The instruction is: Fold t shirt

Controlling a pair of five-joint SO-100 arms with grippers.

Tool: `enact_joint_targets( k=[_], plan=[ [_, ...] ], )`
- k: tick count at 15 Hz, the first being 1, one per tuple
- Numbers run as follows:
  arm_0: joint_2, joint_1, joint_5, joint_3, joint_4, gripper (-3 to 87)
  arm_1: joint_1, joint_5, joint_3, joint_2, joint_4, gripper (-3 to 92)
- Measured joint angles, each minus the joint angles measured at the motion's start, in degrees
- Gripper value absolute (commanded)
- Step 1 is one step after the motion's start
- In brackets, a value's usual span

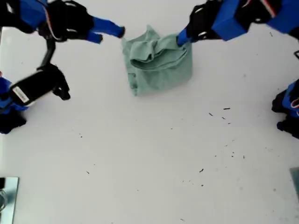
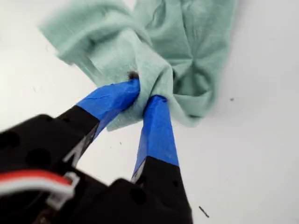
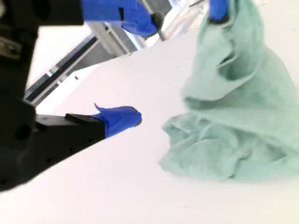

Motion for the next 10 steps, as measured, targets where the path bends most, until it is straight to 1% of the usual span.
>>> enact_joint_targets(
  k=[1,2,3,4,6,7,8,10],
  plan=[
    [8.5,-3.9,0.0,6.9,-0.5,30.5,3.5,1.2,8.3,9.8,-1.2,6.4],
    [14.5,-6.2,0.0,12.1,-0.8,31.4,6.2,1.0,18.0,20.3,-5.3,6.2],
    [17.4,-6.6,0.0,16.1,-1.2,31.4,6.4,0.6,28.6,31.6,-11.2,5.0],
    [18.7,-6.1,-0.3,19.6,-2.3,31.1,5.4,1.3,37.5,41.0,-14.8,4.9],
    [20.7,-3.8,-1.8,23.9,-5.1,30.1,4.7,2.7,43.8,44.1,-16.2,4.9],
    [21.9,-2.9,-2.1,24.7,-5.5,30.0,4.0,2.8,44.6,44.1,-16.5,4.9],
    [23.2,-2.4,-2.2,25.4,-5.7,29.7,3.3,2.8,44.6,44.2,-16.7,2.6],
    [26.7,-2.4,-2.6,27.0,-5.9,29.0,3.4,2.8,44.6,44.2,-16.9,2.4]
  ],
)
